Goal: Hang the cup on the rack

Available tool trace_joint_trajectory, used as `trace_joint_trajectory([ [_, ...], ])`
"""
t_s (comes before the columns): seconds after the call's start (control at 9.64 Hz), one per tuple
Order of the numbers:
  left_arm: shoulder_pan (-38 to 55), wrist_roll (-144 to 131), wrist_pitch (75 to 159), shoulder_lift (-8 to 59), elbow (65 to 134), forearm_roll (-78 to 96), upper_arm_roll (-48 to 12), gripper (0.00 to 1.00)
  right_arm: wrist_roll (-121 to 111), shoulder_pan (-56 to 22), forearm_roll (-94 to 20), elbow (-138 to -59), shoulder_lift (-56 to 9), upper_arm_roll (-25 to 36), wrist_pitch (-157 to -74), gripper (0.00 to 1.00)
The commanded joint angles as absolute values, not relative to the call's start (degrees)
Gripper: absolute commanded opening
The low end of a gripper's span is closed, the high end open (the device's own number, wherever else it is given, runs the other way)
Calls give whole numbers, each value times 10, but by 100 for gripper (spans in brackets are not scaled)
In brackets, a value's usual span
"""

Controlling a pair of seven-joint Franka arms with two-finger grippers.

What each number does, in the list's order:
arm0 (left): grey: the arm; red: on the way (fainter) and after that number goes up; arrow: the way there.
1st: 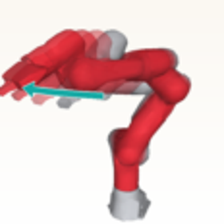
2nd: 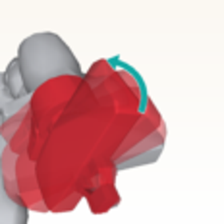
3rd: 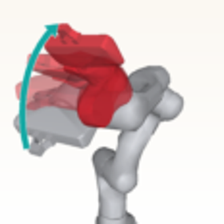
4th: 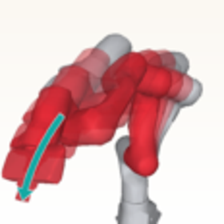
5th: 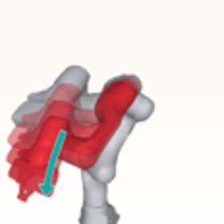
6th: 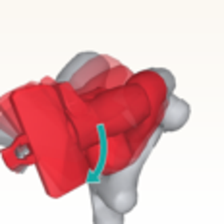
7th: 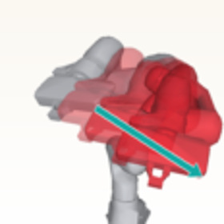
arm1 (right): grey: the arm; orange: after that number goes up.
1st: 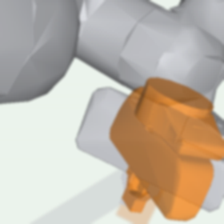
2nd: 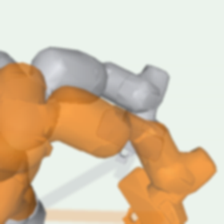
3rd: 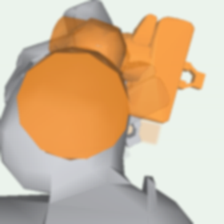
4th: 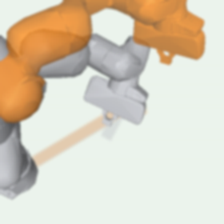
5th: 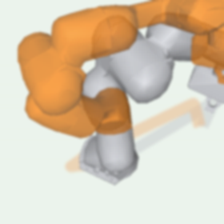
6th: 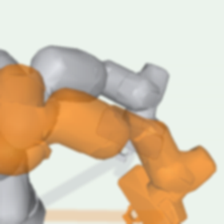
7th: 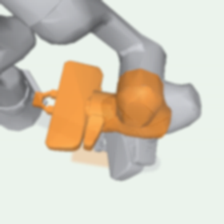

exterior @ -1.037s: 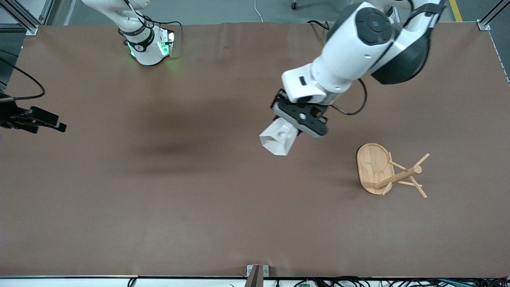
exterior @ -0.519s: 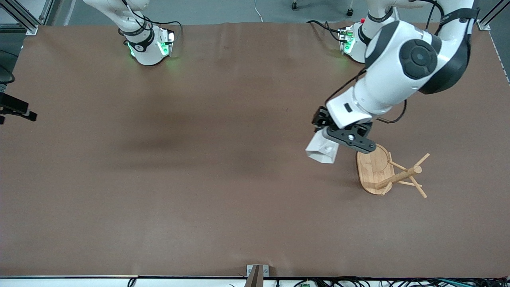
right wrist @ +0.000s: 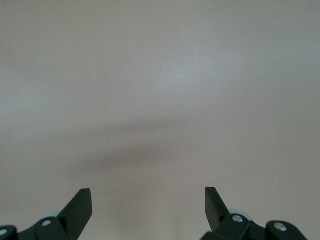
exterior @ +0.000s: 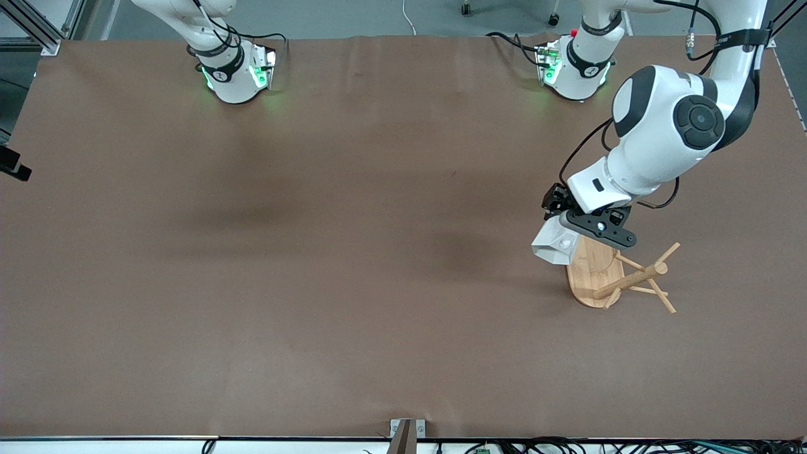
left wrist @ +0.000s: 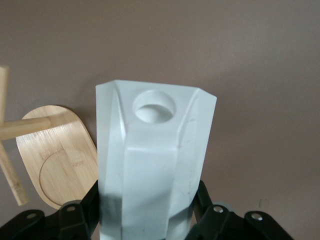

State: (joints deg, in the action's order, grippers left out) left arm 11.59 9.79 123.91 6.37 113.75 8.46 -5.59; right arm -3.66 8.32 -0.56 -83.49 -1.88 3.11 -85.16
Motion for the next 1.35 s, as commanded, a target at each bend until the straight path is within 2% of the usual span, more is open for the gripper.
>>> trace_joint_trajectory([
  [0.0,115,136,1264,50,1182,92,-40,1,-13,87,6,-907,57,24,-839,100],
  [0.21,113,156,1264,54,1180,93,-23,1,-4,88,-13,-943,83,25,-845,100],
  [0.52,112,183,1268,67,1174,136,-1,1,46,72,-15,-877,59,23,-839,100],
  [1.24,112,211,1276,90,1151,163,47,1,43,69,-15,-878,55,23,-837,100],
])
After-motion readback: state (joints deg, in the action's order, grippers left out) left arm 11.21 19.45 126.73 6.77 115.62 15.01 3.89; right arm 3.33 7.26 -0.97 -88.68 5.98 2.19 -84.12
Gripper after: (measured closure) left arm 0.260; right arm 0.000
